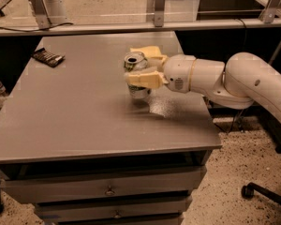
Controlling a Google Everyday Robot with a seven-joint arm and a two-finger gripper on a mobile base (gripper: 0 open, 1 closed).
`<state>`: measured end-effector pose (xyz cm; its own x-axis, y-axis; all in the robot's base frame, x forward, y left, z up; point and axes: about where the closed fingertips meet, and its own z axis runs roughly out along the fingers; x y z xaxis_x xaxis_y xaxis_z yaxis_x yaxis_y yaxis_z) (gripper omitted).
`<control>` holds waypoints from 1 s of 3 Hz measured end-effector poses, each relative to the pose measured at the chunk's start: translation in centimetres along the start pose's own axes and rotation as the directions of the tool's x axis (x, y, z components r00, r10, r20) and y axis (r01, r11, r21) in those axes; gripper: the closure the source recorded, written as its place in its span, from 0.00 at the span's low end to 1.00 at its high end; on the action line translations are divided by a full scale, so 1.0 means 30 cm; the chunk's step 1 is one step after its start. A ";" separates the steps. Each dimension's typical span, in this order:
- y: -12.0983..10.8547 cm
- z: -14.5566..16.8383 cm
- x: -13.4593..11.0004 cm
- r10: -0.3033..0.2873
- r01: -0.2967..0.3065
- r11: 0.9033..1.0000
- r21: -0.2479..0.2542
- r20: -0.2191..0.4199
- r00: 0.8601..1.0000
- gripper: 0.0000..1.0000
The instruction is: Place 7up can upright
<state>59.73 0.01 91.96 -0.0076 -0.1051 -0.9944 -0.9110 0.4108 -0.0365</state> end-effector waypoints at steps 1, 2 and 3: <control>-0.018 -0.014 0.032 0.012 -0.012 1.000 -0.012 0.016 1.000 1.00; -0.031 -0.027 0.058 0.022 -0.021 0.999 -0.027 0.021 1.000 0.82; -0.036 -0.037 0.075 0.024 -0.023 0.999 -0.040 0.021 1.000 0.59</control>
Offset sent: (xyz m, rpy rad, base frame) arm 0.0085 -0.0264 -0.0253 0.0380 0.0251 0.0317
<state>60.25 -1.69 89.89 -0.0209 -0.0767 -0.9968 -0.9265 0.3761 -0.0095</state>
